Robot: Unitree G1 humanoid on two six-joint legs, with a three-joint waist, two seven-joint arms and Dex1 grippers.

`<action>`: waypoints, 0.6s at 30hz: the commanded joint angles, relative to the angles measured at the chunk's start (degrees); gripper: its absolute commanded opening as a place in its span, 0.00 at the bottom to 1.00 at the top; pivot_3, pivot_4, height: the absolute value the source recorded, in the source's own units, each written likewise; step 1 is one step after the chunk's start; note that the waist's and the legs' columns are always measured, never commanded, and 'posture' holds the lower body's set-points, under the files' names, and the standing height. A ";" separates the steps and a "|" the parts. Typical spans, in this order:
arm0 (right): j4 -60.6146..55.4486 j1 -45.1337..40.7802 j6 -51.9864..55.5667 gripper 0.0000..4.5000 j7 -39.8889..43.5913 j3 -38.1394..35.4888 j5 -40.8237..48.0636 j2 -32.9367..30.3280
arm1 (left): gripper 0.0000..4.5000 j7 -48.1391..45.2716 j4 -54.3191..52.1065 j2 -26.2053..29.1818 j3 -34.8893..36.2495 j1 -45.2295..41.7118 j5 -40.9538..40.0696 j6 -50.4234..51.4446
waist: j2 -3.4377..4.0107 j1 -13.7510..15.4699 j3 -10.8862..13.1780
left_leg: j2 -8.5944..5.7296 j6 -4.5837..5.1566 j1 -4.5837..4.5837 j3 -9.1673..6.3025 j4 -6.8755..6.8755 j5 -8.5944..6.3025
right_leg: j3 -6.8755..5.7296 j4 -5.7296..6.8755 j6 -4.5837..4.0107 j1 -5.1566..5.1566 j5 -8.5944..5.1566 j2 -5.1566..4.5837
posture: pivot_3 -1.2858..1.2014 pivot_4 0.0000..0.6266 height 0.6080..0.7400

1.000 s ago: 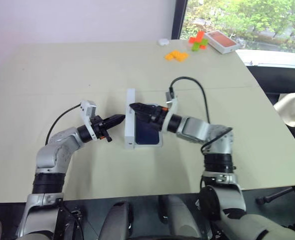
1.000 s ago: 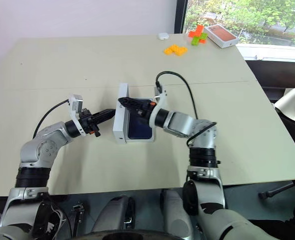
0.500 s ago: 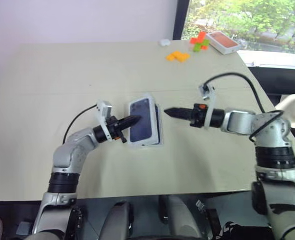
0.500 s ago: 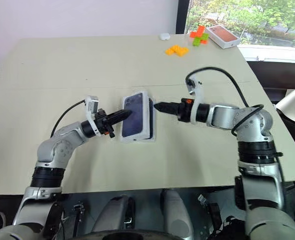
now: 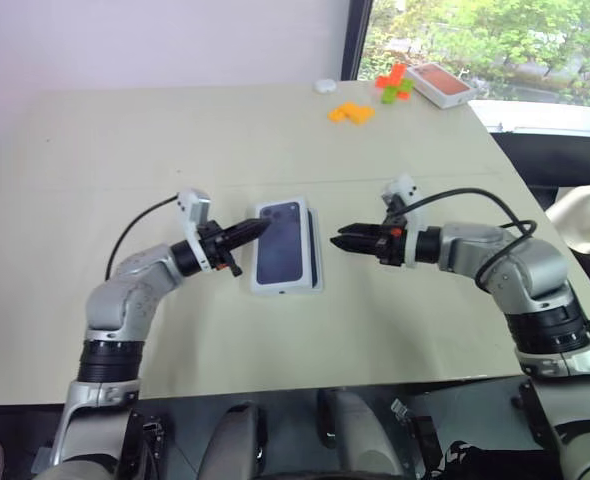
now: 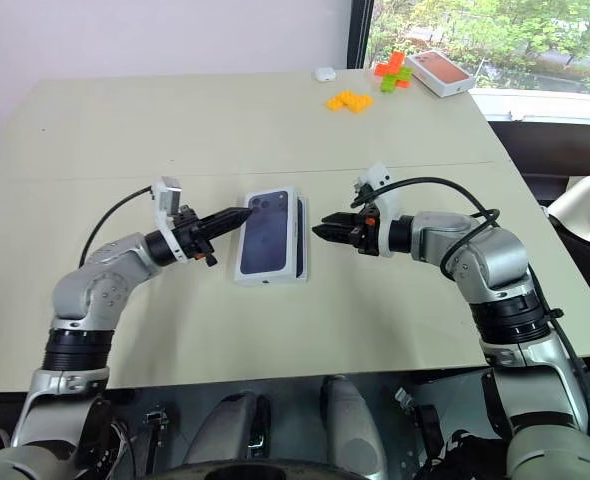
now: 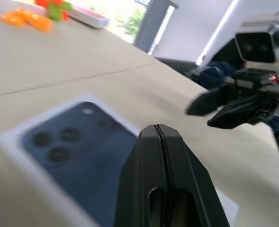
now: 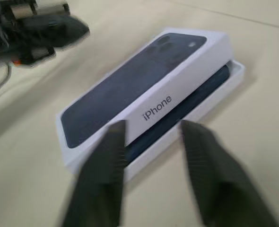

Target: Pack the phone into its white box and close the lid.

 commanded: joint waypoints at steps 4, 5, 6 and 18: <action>-3.02 0.12 -7.13 0.01 1.82 1.78 -7.63 -0.02 | 0.00 1.09 -0.63 3.51 3.02 2.12 0.66 -0.06 | 0.00 0.37 0.00 | -0.04 0.00 -0.02 0.01 0.00 0.00 | 0.00 -0.02 0.00 0.00 0.00 -0.06 | 0.52 0.24 1.00; -2.87 0.14 -8.86 0.01 1.81 2.73 -9.74 -0.07 | 0.00 1.21 -0.28 3.73 2.63 2.44 1.19 -0.04 | 0.00 0.55 0.00 | -0.05 0.00 -0.02 0.01 0.00 0.00 | 0.00 -0.02 0.00 0.00 0.00 -0.07 | 0.52 0.24 1.00; -2.49 0.12 -10.40 0.01 1.84 3.61 -11.58 0.02 | 0.00 1.26 0.16 3.75 1.84 2.82 1.87 -0.08 | 0.00 0.88 0.00 | -0.05 0.00 -0.02 0.01 0.00 0.00 | 0.00 -0.02 0.00 0.00 0.00 -0.07 | 0.52 0.24 1.00; 2.27 0.77 -24.45 0.01 1.56 11.30 -28.71 2.69 | 0.00 7.12 7.78 -1.36 -5.40 -0.29 9.98 0.34 | -0.01 1.53 -0.01 | -0.08 -0.06 0.04 0.01 0.00 0.04 | -0.02 -0.01 -0.05 0.05 0.03 -0.08 | 0.52 0.24 1.00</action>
